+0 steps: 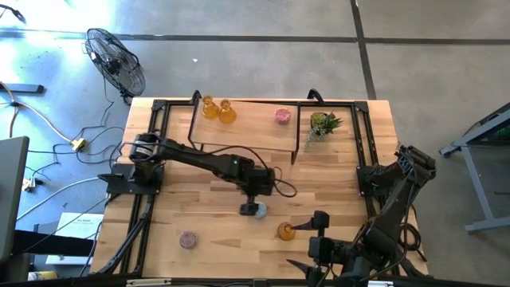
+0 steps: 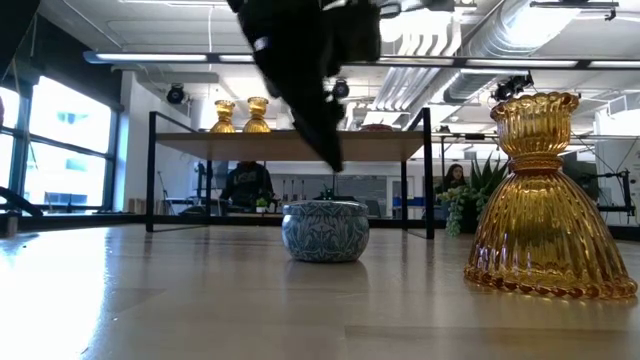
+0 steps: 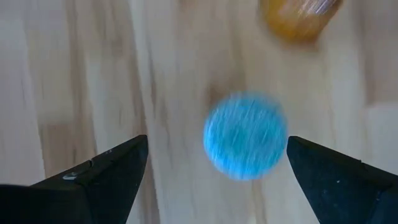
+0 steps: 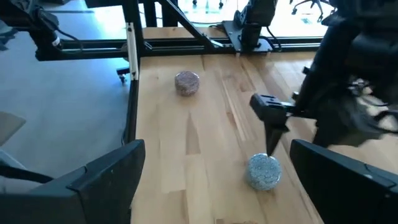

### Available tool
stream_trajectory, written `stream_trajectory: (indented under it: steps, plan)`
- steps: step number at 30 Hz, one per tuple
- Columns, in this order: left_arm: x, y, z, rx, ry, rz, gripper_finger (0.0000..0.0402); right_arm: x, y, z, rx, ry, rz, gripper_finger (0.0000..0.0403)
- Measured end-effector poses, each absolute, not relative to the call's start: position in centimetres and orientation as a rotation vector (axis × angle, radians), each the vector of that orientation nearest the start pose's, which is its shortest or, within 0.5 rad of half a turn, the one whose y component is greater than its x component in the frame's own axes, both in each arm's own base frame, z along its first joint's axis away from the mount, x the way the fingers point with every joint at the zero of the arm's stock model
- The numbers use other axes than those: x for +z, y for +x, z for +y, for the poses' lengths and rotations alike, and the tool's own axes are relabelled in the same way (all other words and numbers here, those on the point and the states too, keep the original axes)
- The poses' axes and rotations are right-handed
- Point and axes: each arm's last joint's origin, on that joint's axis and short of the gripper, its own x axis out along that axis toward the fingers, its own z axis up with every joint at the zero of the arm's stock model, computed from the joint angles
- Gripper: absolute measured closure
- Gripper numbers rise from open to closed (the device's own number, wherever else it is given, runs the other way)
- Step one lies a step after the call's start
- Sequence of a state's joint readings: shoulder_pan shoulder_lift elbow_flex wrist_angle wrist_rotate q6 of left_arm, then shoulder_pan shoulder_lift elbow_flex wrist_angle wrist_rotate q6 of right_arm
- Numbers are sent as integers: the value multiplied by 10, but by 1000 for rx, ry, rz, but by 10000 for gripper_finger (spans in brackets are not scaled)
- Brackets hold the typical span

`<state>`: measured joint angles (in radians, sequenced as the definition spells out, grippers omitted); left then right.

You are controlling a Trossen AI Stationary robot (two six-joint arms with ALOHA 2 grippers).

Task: Pick & Place candle stick holders
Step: Put the blue scented candle on the shelf

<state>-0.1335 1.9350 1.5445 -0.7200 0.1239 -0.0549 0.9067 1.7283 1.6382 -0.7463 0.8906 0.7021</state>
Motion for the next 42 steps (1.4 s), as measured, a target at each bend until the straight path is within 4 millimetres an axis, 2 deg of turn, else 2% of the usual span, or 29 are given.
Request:
stream_trajectory:
  steps: [3,5,7,9,11,15,29,35,42]
  plan:
    - [217,409,-60,-111,-111,1116,26,338,248,274,-172,34,483,7]
    - [207,406,-59,-85,-109,1175,26,338,251,272,-183,43,481,7]
    - [200,414,-61,-108,-108,1148,26,338,252,270,-188,61,480,7]
    - [195,409,-60,-112,-111,1209,26,338,256,267,-198,74,481,7]
    - [192,415,-62,-121,-137,1189,26,338,257,266,-203,84,481,7]
    - [185,413,-65,-139,-142,1236,26,338,259,264,-211,87,480,7]
    - [192,415,-74,-186,-112,1228,26,338,260,263,-208,90,490,7]
    - [203,413,-87,-187,-74,1243,26,338,260,263,-207,87,492,7]
    - [205,410,-102,-186,-51,1245,26,337,260,263,-207,80,495,7]
